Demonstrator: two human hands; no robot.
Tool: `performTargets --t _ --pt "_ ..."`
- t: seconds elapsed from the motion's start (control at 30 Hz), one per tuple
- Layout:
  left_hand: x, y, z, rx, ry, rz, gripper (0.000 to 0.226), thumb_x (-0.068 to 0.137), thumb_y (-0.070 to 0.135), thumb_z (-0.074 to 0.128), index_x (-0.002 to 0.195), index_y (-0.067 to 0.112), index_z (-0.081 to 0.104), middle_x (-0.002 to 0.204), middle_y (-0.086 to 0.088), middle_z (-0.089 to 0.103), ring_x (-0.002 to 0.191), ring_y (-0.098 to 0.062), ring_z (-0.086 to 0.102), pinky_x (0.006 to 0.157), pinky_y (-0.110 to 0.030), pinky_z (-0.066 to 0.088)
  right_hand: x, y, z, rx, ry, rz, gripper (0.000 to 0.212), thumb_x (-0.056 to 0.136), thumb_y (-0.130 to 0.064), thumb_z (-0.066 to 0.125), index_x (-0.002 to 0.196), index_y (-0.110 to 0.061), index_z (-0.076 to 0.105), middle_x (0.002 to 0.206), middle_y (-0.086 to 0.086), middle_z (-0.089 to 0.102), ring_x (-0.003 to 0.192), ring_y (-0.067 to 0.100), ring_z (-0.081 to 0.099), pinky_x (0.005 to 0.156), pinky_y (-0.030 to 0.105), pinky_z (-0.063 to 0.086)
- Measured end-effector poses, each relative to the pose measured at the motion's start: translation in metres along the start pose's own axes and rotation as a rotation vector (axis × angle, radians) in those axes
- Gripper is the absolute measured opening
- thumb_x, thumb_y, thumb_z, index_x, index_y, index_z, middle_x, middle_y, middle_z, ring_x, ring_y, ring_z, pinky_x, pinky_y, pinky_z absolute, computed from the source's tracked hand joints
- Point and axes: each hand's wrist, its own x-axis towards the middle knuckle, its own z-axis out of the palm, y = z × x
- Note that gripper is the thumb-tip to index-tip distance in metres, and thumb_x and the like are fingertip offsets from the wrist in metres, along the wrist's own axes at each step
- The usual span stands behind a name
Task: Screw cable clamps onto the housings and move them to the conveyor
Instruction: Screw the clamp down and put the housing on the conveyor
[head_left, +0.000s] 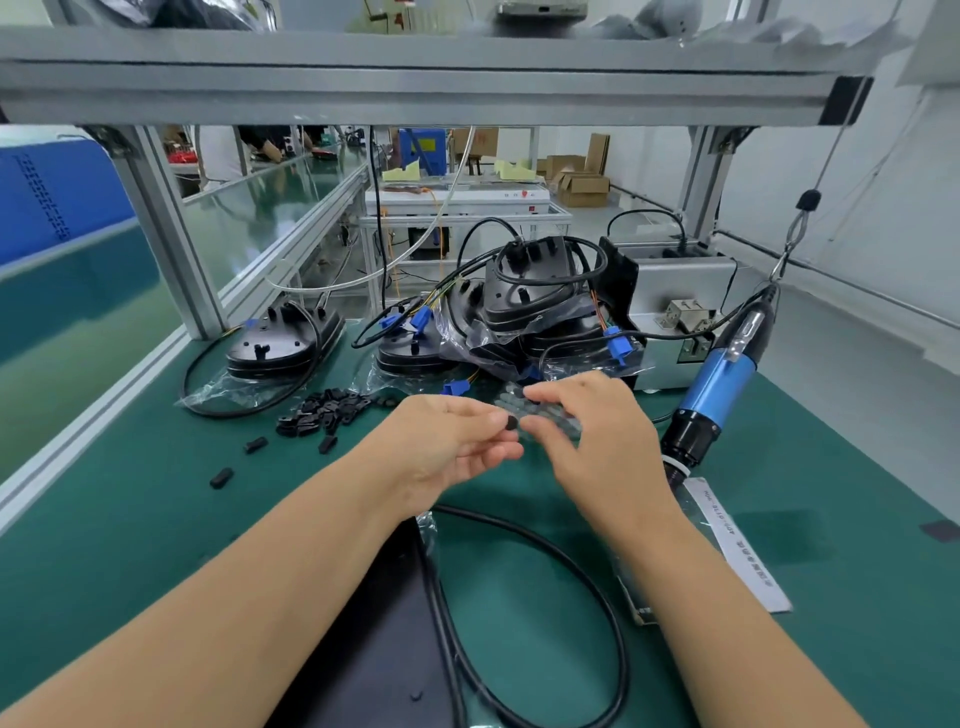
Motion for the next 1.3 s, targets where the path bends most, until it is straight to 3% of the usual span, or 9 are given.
performTargets --t 0.1,0.27,0.47,0.6,0.77,1.07,1.3 --pt "-0.004 -0.003 0.003 0.033 -0.023 0.107 0.013 0.092 -0.005 0.054 0.092 -0.005 0.067 0.079 -0.015 0.070 0.066 -0.016 0.069 0.066 -0.019 0.058 -0.003 -0.009 -0.002 0.102 -0.052 0.018 0.016 0.082 -0.021 0.073 0.098 -0.020 0.073 0.094 -0.007 0.065 0.093 0.015 0.058 0.086 0.032 0.046" --pt "-0.010 -0.003 0.002 0.062 -0.014 0.142 0.013 0.091 0.000 0.060 0.086 0.004 0.071 0.077 -0.011 0.073 0.066 -0.014 0.069 0.061 -0.017 0.056 -0.005 -0.014 -0.008 0.118 -0.073 0.027 0.014 0.082 -0.023 0.073 0.096 -0.021 0.074 0.091 -0.009 0.069 0.090 0.012 0.062 0.085 0.034 0.048" --pt "-0.012 -0.002 0.000 0.046 -0.034 0.169 0.005 0.087 0.001 0.064 0.090 0.003 0.068 0.081 -0.015 0.074 0.070 -0.017 0.071 0.061 -0.019 0.056 -0.005 -0.015 -0.006 0.239 -0.090 0.151 0.005 0.082 -0.024 0.073 0.087 -0.026 0.074 0.081 -0.015 0.071 0.079 0.001 0.064 0.074 0.019 0.047" --pt "-0.010 -0.002 -0.002 0.162 -0.055 0.246 0.025 0.088 -0.005 0.061 0.110 0.006 0.061 0.078 -0.015 0.073 0.071 -0.018 0.071 0.062 -0.020 0.054 -0.004 -0.013 -0.008 0.309 -0.122 0.210 0.005 0.081 -0.022 0.073 0.082 -0.027 0.073 0.074 -0.015 0.071 0.075 -0.001 0.064 0.066 0.013 0.045" --pt "-0.006 -0.003 0.001 0.252 -0.047 0.279 0.012 0.088 -0.007 0.061 0.089 0.002 0.068 0.072 -0.011 0.072 0.064 -0.015 0.069 0.059 -0.018 0.054 -0.005 -0.011 -0.008 0.366 -0.138 0.263 0.012 0.079 -0.019 0.074 0.077 -0.030 0.072 0.070 -0.013 0.071 0.068 0.000 0.065 0.066 0.018 0.050" --pt "-0.005 -0.005 0.004 0.268 -0.036 0.285 0.012 0.088 -0.005 0.063 0.082 0.004 0.069 0.071 -0.012 0.073 0.065 -0.016 0.070 0.060 -0.019 0.055 -0.004 -0.010 -0.009 0.508 -0.106 0.336 0.010 0.074 -0.006 0.078 0.071 -0.013 0.071 0.066 -0.002 0.071 0.059 0.005 0.063 0.057 0.013 0.047" --pt "-0.006 -0.003 0.007 0.208 0.007 0.247 0.011 0.088 -0.005 0.062 0.082 0.002 0.069 0.074 -0.015 0.072 0.066 -0.019 0.070 0.061 -0.020 0.056 -0.005 -0.012 -0.007 0.431 -0.074 0.285 0.017 0.075 -0.010 0.077 0.067 -0.021 0.067 0.065 -0.009 0.069 0.057 0.002 0.061 0.056 0.012 0.045"
